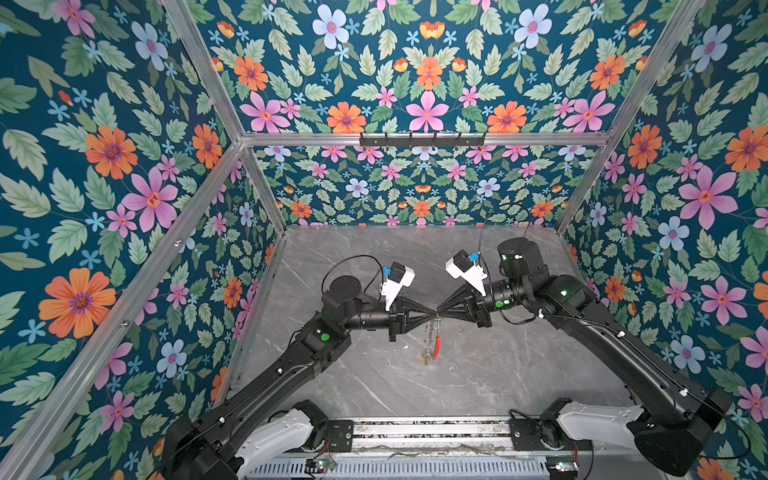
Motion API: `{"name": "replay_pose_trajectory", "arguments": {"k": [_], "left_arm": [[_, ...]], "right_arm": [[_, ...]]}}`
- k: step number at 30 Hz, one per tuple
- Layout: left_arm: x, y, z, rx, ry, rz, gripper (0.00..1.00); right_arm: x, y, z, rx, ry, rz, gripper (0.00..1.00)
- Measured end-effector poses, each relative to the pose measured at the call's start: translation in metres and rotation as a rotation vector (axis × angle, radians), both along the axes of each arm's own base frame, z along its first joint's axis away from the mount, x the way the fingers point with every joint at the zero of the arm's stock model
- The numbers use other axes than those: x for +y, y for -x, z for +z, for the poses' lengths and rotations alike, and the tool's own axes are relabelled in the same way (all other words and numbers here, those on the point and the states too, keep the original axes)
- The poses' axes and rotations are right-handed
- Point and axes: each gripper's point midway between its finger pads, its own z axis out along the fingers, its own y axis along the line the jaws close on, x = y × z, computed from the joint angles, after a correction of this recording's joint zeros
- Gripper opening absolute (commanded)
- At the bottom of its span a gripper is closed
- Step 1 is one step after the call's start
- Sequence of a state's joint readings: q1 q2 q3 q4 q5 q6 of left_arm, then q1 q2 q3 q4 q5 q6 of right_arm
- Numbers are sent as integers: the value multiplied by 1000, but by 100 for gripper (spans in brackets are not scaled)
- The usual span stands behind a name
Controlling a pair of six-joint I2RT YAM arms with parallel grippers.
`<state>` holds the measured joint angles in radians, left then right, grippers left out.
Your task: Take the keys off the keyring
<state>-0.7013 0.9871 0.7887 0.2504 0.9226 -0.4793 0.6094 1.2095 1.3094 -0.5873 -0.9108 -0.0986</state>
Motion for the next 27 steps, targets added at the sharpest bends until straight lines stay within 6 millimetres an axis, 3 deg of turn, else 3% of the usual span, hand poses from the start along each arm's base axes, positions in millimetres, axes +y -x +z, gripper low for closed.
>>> {"name": "replay_pose_trajectory", "arguments": {"k": [10, 20, 23, 27], "left_arm": [[10, -5, 1, -67, 84, 89, 0], [11, -5, 13, -80, 188, 93, 0], [11, -3, 17, -87, 207, 76, 0], [12, -1, 22, -94, 228, 69, 0]], "right_arm": [[-14, -3, 0, -108, -109, -141, 56], [-13, -5, -7, -128, -194, -176, 62], [-9, -5, -10, -124, -193, -163, 62], [-4, -6, -14, -113, -188, -149, 53]]}}
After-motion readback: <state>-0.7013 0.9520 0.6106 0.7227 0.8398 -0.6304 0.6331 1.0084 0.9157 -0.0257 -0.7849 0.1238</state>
